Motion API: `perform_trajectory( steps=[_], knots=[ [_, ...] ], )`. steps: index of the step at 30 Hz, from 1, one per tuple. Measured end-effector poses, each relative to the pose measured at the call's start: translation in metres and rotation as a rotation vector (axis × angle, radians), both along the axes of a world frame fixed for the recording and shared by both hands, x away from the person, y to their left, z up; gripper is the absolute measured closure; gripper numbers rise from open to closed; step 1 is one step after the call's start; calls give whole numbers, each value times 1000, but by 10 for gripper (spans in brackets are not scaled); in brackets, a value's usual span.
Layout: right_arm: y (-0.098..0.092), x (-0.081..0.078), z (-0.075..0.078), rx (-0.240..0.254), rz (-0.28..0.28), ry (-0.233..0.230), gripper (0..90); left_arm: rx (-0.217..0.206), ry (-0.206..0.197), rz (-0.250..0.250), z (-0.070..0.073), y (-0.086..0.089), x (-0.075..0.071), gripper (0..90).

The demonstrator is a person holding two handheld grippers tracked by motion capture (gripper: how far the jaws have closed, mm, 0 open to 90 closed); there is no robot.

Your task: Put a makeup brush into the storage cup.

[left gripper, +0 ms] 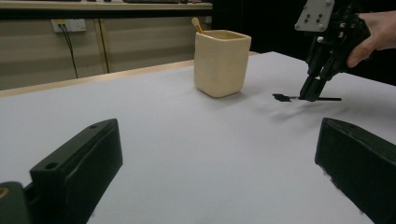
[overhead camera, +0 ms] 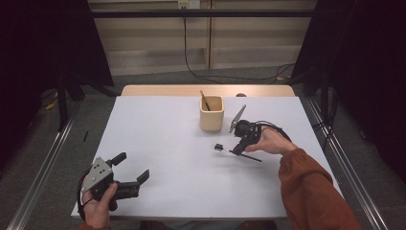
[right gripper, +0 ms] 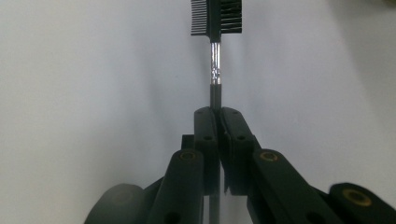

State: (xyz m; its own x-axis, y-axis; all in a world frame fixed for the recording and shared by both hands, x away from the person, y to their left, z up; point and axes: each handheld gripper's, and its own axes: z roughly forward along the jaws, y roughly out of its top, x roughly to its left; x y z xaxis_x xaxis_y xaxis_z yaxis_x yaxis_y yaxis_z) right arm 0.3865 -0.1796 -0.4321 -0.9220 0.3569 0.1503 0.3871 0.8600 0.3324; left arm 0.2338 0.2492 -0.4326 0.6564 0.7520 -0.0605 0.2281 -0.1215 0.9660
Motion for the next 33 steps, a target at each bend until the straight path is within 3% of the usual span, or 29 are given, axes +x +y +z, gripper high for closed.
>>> perform_trajectory(
  steps=[11, 18, 33],
  knots=[
    [-10, -7, 15, 91, -55, -48, 859, -1, -2, -1, 0, 0, 0, 8],
    [-13, -14, 13, 120, -79, -64, 859, -3, -2, 1, 0, 1, 0, 8],
    [-36, -30, 22, 264, -196, -150, 859, -3, -1, 0, 0, 1, 0, 8]
  ],
)
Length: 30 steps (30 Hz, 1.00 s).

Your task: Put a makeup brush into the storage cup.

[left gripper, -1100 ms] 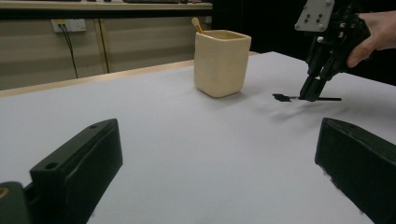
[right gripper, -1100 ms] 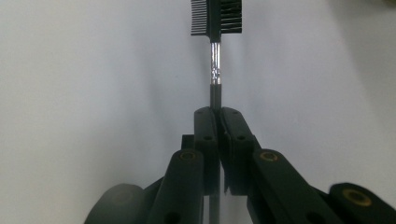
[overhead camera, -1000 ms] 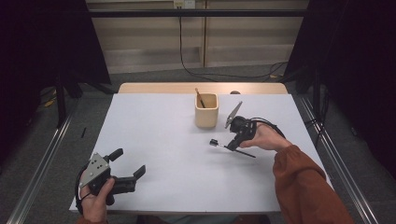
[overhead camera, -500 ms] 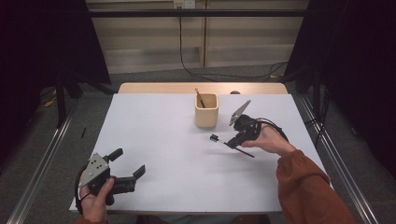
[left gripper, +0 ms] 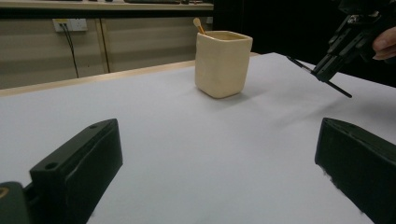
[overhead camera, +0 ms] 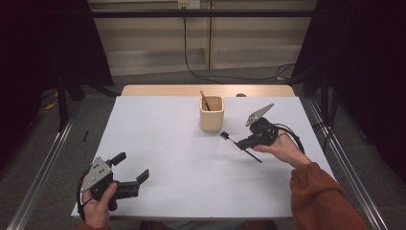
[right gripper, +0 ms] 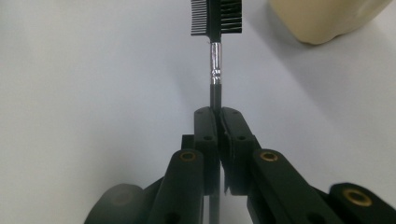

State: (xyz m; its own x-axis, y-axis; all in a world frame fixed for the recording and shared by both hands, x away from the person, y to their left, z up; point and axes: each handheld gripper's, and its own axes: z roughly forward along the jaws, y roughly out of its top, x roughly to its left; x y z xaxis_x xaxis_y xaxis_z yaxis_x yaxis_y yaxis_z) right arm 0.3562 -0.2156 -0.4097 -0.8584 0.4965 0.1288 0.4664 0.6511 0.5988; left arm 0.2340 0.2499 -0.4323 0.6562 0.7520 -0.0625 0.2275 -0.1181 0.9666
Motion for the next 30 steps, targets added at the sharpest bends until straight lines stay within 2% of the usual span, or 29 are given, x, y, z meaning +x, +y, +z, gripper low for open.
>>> perform_trajectory(
  steps=[10, 16, 23, 26, 30],
  knots=[
    [-8, -7, -2, 91, -65, -49, 859, -3, 2, 3, 0, 0, 0, 8],
    [-13, -11, -1, 138, -112, -99, 859, -10, 1, 6, 0, 0, 0, 8],
    [-19, -17, 0, 187, -157, -129, 859, -7, 0, 4, 0, 0, 0, 8],
    [-21, -18, 0, 203, -181, -158, 859, -7, 0, 4, 0, 0, 0, 8],
    [-24, -19, -4, 231, -213, -172, 859, -6, 0, 5, 0, 0, 0, 8]
  ],
)
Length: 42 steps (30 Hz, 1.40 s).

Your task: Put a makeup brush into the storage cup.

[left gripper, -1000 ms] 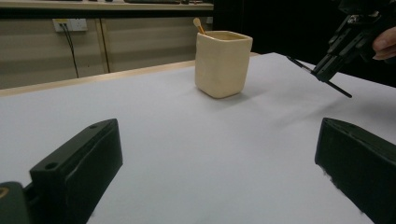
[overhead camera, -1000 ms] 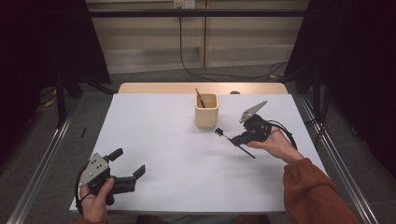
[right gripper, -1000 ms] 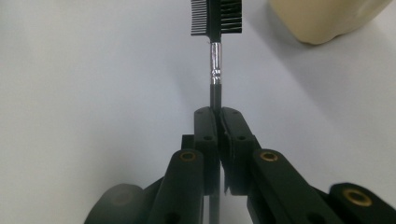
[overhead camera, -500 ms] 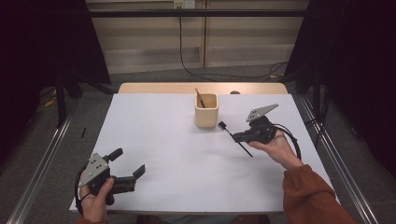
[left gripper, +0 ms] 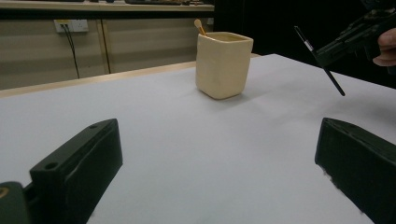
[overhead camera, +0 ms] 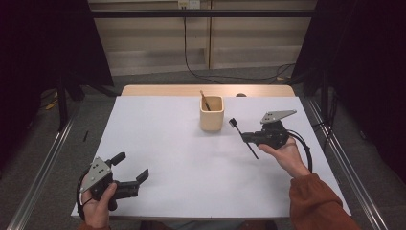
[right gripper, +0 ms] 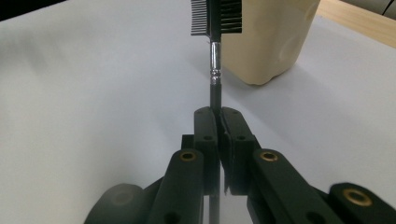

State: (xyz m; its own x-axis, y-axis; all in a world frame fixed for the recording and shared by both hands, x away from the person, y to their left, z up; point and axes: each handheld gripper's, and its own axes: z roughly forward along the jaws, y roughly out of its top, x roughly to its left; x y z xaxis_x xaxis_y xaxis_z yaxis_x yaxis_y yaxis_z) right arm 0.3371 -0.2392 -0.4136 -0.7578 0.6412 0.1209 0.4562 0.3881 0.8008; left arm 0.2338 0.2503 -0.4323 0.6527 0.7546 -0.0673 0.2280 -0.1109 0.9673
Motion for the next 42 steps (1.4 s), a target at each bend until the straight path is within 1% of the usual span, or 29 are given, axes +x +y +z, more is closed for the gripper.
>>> perform_trajectory(
  steps=[2, 5, 10, 12, 14, 15, 19, 21, 22, 23, 24, 26, 29, 31, 32, 37, 42],
  knots=[
    [-1, -1, -2, 30, -6, -9, 859, -1, 1, 0, 0, 0, 0, 8],
    [-3, -3, -3, 58, -15, -20, 859, 0, 0, -1, 0, 0, 0, 8],
    [-7, -6, 2, 122, -31, -58, 859, 0, 0, -1, 0, 0, 0, 8],
    [-8, -7, 3, 141, -30, -68, 858, 1, 0, -1, 0, 0, 0, 8],
    [-8, -8, 3, 169, -24, -68, 859, 5, 0, -1, 0, 0, 0, 8],
    [-8, -9, 3, 171, -30, -80, 859, 9, 0, -2, 0, 0, 0, 8],
    [-9, -12, 4, 194, -30, -105, 858, 11, 0, 0, 0, 1, 1, 8],
    [-10, -13, 1, 188, -50, -121, 858, 8, 1, 6, 0, 2, 1, 8],
    [-11, -14, -1, 203, -52, -118, 859, 9, 1, 6, 0, 2, 1, 8],
    [-12, -15, -2, 200, -63, -127, 859, 8, 0, 7, 0, 2, 1, 8],
    [-13, -16, -2, 212, -64, -126, 859, 6, -1, 7, 0, 2, 2, 8],
    [-15, -18, 0, 231, -75, -142, 859, 7, 0, 6, 0, 2, 1, 8],
    [-19, -21, 2, 277, -79, -160, 859, 8, -2, 5, 0, 2, 1, 8],
    [-21, -23, 3, 290, -84, -178, 859, 7, -2, 5, 0, 2, 1, 8],
    [-23, -24, 3, 305, -82, -182, 859, 4, -3, 5, 0, 2, 1, 8],
    [-27, -27, 4, 325, -95, -194, 859, 8, -4, 4, 0, 2, 1, 8],
    [-26, -27, 6, 326, -82, -194, 859, 5, -2, 4, 0, 2, 1, 8]
  ],
)
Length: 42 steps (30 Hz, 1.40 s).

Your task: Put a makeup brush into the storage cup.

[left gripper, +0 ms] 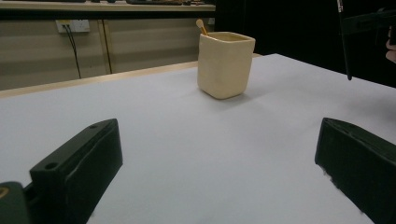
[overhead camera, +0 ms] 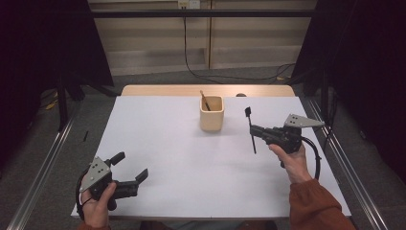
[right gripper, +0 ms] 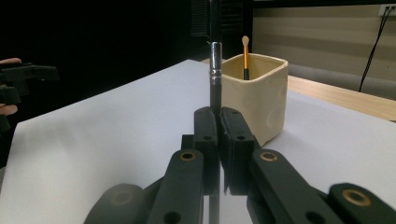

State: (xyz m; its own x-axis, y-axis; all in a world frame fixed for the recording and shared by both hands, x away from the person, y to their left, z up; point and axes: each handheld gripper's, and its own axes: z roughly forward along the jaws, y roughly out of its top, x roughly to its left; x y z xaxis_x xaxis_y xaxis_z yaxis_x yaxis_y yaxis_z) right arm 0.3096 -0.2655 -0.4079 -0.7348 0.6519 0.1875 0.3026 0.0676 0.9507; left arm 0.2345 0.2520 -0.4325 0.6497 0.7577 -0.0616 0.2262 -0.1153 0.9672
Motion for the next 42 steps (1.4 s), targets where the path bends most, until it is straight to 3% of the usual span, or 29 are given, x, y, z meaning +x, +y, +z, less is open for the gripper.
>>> perform_trajectory(
  steps=[25, 42],
  knots=[
    [3, -3, 18, 24, 25, -9, 859, -12, 3, 5, 0, 0, 0, 8],
    [11, 9, 36, 49, 40, -25, 859, -13, 5, 3, 0, 0, 0, 8]
  ],
)
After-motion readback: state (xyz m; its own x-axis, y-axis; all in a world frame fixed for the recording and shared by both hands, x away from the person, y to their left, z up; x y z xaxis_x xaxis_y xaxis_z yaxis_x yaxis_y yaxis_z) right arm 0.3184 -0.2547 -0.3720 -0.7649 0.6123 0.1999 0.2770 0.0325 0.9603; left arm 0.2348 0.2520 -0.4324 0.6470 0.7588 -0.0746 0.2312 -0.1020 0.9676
